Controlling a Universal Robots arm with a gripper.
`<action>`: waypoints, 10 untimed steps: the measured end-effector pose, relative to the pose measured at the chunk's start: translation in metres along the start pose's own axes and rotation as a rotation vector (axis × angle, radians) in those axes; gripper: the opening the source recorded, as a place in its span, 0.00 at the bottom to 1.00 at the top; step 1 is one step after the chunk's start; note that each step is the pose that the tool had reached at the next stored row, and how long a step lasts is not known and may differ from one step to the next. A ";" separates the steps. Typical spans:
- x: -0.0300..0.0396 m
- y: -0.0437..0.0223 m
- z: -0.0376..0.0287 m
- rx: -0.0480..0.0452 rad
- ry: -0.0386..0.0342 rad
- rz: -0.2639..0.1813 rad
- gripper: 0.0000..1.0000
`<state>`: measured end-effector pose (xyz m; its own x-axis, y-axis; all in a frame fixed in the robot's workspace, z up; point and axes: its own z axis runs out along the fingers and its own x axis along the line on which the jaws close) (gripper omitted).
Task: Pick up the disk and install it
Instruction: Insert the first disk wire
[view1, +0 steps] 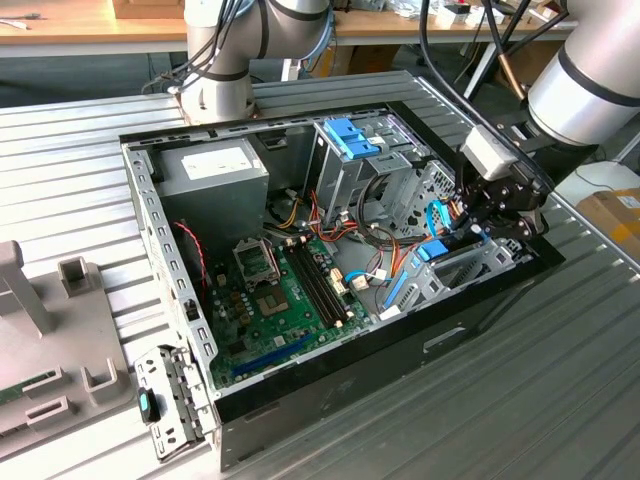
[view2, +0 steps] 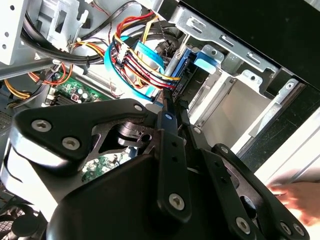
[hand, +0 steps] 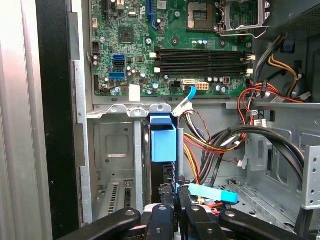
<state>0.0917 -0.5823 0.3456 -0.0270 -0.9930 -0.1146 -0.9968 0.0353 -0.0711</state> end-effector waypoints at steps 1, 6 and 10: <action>0.0000 0.0000 0.0002 0.0000 0.0004 0.000 0.16; 0.0001 -0.0002 0.0011 0.0001 0.0002 0.001 0.16; 0.0003 -0.0002 0.0021 0.0001 0.0004 0.001 0.16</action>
<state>0.0921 -0.5823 0.3435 -0.0282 -0.9930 -0.1143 -0.9968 0.0364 -0.0710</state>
